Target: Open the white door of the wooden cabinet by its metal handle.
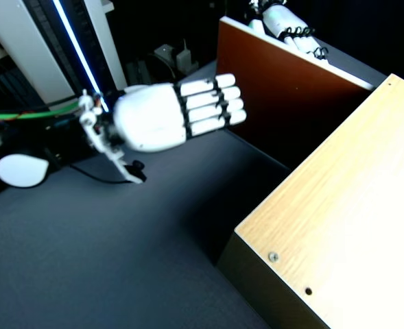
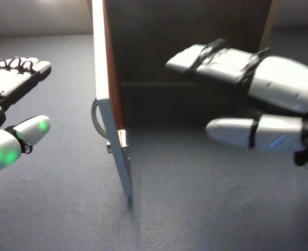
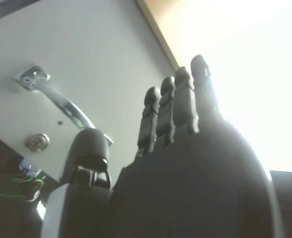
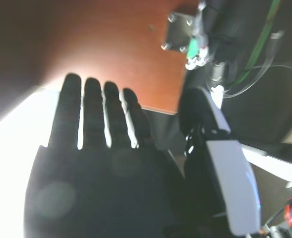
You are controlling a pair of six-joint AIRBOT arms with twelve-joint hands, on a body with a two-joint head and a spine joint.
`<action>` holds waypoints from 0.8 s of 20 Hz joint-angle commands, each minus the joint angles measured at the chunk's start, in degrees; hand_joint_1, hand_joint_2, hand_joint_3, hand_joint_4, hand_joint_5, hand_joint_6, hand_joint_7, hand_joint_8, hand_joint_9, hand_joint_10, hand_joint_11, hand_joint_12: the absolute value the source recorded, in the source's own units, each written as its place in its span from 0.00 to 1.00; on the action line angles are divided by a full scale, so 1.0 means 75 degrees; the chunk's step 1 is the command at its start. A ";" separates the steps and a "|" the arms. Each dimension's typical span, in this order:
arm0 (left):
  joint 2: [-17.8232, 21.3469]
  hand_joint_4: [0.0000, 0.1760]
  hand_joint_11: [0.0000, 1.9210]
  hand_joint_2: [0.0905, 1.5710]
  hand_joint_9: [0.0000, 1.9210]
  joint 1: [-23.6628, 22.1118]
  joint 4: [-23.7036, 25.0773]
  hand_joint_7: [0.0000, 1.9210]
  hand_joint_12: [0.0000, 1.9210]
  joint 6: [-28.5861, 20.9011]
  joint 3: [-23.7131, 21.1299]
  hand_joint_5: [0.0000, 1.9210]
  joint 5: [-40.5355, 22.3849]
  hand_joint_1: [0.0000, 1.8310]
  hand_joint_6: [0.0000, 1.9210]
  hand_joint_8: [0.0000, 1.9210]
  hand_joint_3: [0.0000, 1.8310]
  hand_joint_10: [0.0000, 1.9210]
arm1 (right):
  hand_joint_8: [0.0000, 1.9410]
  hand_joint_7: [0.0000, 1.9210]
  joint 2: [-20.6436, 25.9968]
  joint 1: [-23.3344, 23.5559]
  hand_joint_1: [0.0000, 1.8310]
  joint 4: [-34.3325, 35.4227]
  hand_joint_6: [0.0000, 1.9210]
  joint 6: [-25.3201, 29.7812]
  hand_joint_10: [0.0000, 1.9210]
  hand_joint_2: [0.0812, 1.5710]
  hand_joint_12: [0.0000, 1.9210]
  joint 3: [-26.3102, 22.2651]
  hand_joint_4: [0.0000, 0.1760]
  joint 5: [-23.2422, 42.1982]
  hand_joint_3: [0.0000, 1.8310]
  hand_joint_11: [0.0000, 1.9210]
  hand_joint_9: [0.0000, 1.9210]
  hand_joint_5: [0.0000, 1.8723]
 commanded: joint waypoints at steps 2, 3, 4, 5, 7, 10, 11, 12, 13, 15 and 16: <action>0.0098 0.00 0.00 0.94 0.02 0.0031 -0.0063 0.04 0.04 -0.0024 -0.0027 0.05 -0.1133 0.00 0.00 0.00 0.00 0.00 | 0.00 0.00 0.0395 -0.0107 0.09 0.0608 0.00 -0.0197 0.00 0.90 0.00 -0.0141 0.00 0.1306 0.00 0.00 0.00 0.00; 0.0114 0.00 0.00 0.93 0.02 0.0077 -0.0106 0.04 0.02 -0.0025 -0.0046 0.05 -0.1208 0.00 0.00 0.00 0.00 0.00 | 0.00 0.00 0.0541 -0.0209 0.07 0.0789 0.00 -0.0309 0.00 0.89 0.00 -0.0205 0.00 0.1431 0.00 0.00 0.00 0.00; 0.0132 0.00 0.00 0.92 0.01 0.0125 -0.0142 0.04 0.01 -0.0029 -0.0067 0.05 -0.1291 0.00 0.00 0.00 0.00 0.00 | 0.00 0.00 0.0646 -0.0308 0.07 0.0980 0.00 -0.0384 0.00 0.89 0.00 -0.0253 0.00 0.1582 0.00 0.00 0.00 0.00; 0.0155 0.00 0.00 0.91 0.01 0.0174 -0.0171 0.04 0.01 -0.0037 -0.0094 0.05 -0.1383 0.00 0.00 0.00 0.00 0.00 | 0.00 0.00 0.0766 -0.0442 0.07 0.1162 0.00 -0.0425 0.00 0.90 0.00 -0.0289 0.00 0.1734 0.00 0.00 0.00 0.01; 0.0202 0.00 0.01 0.92 0.02 0.0244 -0.0195 0.04 0.01 -0.0044 -0.0142 0.05 -0.1526 0.00 0.00 0.00 0.00 0.00 | 0.00 0.00 0.0907 -0.0595 0.07 0.1321 0.00 -0.0432 0.00 0.91 0.00 -0.0328 0.00 0.1850 0.00 0.01 0.00 0.00; 0.0212 0.00 0.02 0.90 0.04 0.0265 -0.0218 0.06 0.02 -0.0043 -0.0156 0.06 -0.1606 0.00 0.01 0.01 0.00 0.01 | 0.00 0.00 0.0917 -0.0603 0.05 0.1112 0.00 -0.0432 0.00 0.90 0.00 -0.0340 0.00 0.1714 0.00 0.00 0.00 0.01; 0.0216 0.00 0.02 0.92 0.03 0.0265 -0.0221 0.06 0.02 -0.0059 -0.0163 0.06 -0.1681 0.00 0.00 0.00 0.00 0.01 | 0.00 0.01 0.0914 -0.0603 0.10 0.1114 0.00 -0.0432 0.00 0.91 0.00 -0.0350 0.00 0.1726 0.00 0.00 0.00 0.02; 0.0221 0.00 0.00 0.93 0.01 0.0270 -0.0221 0.04 0.01 -0.0070 -0.0173 0.05 -0.1729 0.00 0.00 0.00 0.00 0.00 | 0.01 0.02 0.0915 -0.0603 0.11 0.1154 0.01 -0.0432 0.00 0.92 0.00 -0.0353 0.00 0.1768 0.00 0.00 0.00 0.03; 0.0251 0.00 0.00 0.93 0.01 0.0312 -0.0221 0.04 0.01 -0.0100 -0.0222 0.06 -0.1904 0.00 0.00 0.00 0.00 0.00 | 0.00 0.00 0.0951 -0.0621 0.08 0.1304 0.00 -0.0436 0.00 0.91 0.00 -0.0357 0.00 0.1919 0.00 0.00 0.00 0.01; 0.0309 0.00 0.00 0.93 0.00 0.0456 -0.0220 0.02 0.00 -0.0137 -0.0332 0.03 -0.2327 0.00 0.00 0.00 0.00 0.00 | 0.01 0.04 0.1085 -0.0787 0.16 0.1655 0.01 -0.0469 0.00 0.91 0.01 -0.0419 0.00 0.2363 0.00 0.02 0.02 0.06; 0.0334 0.00 0.00 0.93 0.00 0.0481 -0.0204 0.01 0.00 -0.0146 -0.0372 0.04 -0.2502 0.00 0.00 0.00 0.00 0.00 | 0.00 0.04 0.1155 -0.0908 0.22 0.1824 0.01 -0.0474 0.00 0.92 0.00 -0.0466 0.00 0.2606 0.00 0.00 0.01 0.06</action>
